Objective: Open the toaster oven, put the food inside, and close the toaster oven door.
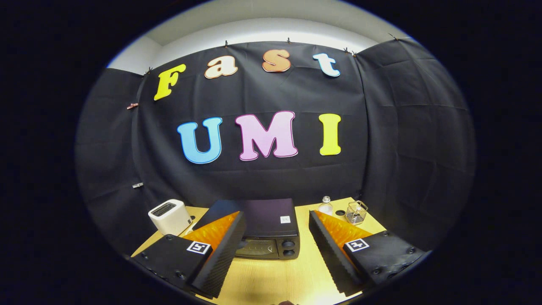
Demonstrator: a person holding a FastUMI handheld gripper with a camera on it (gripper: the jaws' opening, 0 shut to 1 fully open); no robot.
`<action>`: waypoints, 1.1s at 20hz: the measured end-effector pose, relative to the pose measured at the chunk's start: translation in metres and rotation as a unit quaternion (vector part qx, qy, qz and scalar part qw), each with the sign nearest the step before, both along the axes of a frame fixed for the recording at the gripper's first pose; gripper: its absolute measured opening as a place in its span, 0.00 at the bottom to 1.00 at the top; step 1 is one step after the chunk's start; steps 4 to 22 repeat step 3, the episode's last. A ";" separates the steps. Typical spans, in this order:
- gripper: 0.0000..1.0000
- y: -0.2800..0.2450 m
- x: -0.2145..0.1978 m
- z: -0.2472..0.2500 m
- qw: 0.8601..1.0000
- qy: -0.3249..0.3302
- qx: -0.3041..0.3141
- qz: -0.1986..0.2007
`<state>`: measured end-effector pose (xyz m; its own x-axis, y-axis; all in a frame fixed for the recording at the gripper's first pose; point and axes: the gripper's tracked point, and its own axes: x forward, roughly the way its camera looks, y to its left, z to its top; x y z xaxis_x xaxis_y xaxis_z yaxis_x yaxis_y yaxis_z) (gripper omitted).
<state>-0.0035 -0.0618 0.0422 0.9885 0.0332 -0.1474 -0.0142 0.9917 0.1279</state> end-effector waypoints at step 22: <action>0.99 0.010 0.003 -0.001 1.000 0.002 0.000 0.010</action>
